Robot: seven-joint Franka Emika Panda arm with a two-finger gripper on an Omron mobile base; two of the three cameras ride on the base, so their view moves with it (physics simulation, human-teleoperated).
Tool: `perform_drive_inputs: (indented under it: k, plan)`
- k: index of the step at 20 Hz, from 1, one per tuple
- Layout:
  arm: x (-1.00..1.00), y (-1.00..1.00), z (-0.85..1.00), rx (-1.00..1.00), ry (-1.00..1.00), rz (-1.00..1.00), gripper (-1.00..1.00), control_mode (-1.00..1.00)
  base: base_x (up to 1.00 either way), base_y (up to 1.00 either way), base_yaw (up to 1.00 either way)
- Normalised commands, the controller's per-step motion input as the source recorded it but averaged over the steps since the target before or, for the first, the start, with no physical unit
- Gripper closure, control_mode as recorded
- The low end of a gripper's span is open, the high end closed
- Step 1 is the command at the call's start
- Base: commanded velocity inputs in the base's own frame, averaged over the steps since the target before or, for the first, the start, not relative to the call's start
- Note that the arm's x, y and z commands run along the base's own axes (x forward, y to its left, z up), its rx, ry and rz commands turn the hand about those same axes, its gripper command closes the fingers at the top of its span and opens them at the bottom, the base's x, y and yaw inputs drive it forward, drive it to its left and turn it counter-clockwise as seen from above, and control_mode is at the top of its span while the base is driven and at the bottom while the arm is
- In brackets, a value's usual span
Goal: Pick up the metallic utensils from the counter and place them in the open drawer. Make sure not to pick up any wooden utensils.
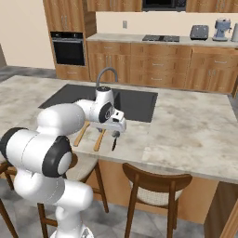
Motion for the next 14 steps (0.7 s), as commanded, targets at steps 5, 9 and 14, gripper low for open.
perform_drive_inputs:
  k: [5,9,14]
  plan:
    - [0.0,0.0,-0.46,-0.02,0.0,0.0,-1.0,-1.0,0.0,0.0,0.0]
    - [0.14,0.0,-0.53,0.0,0.0,0.0,-1.0,-1.0,0.0,0.0,0.0]
    - [0.33,0.0,-0.47,0.0,0.0,0.01,-1.0,-1.0,0.0,0.0,0.0]
